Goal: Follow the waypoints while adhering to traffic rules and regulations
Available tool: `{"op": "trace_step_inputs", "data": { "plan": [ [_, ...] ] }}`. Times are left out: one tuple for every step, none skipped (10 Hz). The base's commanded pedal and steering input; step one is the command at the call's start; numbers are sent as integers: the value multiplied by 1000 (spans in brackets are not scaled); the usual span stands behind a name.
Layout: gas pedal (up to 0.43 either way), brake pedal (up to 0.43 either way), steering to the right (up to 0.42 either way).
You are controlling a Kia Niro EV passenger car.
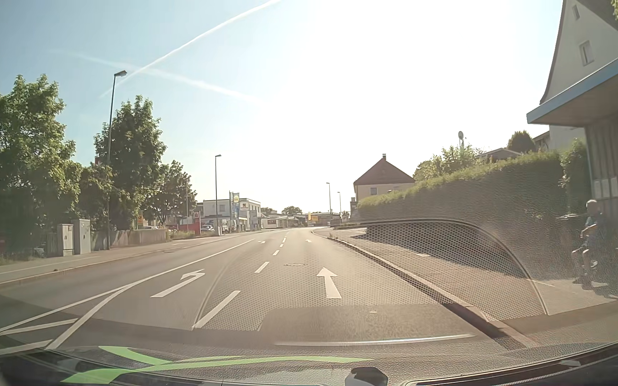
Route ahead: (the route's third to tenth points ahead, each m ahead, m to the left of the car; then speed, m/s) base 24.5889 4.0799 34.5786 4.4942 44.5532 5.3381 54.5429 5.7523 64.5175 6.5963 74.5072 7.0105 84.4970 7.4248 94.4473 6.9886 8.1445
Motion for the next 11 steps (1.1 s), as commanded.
{"op": "trace_step_inputs", "data": {
  "plan": [
    [138,0,-24],
    [138,0,-24],
    [138,0,-24],
    [138,0,-24],
    [150,0,-24],
    [150,0,-24],
    [150,0,-24],
    [150,0,-24],
    [157,0,-24],
    [177,0,-25],
    [177,0,-25]
  ]
}}
